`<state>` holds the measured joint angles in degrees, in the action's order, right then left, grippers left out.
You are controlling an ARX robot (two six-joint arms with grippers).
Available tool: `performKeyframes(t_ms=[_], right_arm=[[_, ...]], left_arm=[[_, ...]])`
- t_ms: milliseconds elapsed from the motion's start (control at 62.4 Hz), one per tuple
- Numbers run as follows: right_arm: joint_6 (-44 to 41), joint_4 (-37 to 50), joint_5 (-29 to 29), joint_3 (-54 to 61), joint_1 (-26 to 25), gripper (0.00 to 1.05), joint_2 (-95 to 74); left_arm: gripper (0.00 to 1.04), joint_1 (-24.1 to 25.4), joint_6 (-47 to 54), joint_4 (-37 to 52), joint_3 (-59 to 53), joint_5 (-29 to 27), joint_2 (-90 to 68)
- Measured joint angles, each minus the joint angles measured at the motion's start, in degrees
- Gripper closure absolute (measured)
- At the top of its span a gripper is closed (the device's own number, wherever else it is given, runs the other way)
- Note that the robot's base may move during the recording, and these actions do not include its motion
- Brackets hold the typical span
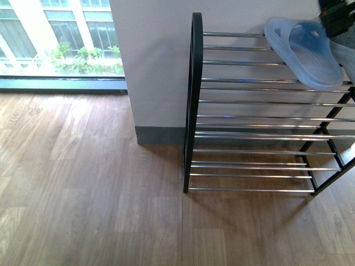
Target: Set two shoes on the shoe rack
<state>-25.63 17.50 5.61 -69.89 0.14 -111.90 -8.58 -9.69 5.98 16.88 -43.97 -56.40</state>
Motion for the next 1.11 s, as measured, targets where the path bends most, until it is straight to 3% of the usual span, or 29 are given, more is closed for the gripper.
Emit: performKeyframes(t_ms=[224, 288, 400, 785, 1105], right_arm=[[3.67, -0.46, -6.97, 6.58, -5.88, 0.11, 15.04], [12.22, 15.72, -9.77, 13.40, -6.16, 0.24, 16.81], [20.11, 28.13, -10.12, 23.78, -5.01, 0.41, 19.26], [24.79, 36.39, -7.54, 46.01, -2.71, 1.03, 33.66], [25.00, 36.00, -5.70, 57.72, -0.31, 1.03, 45.81]], left_arm=[[1.03, 0.00, -0.02, 0.02, 0.00, 0.00, 0.00], [1.03, 0.00, 0.00, 0.00, 0.00, 0.00, 0.00], [1.03, 0.00, 0.00, 0.02, 0.00, 0.00, 0.00], [1.03, 0.00, 0.00, 0.00, 0.00, 0.00, 0.00], [1.03, 0.00, 0.00, 0.02, 0.00, 0.00, 0.00]])
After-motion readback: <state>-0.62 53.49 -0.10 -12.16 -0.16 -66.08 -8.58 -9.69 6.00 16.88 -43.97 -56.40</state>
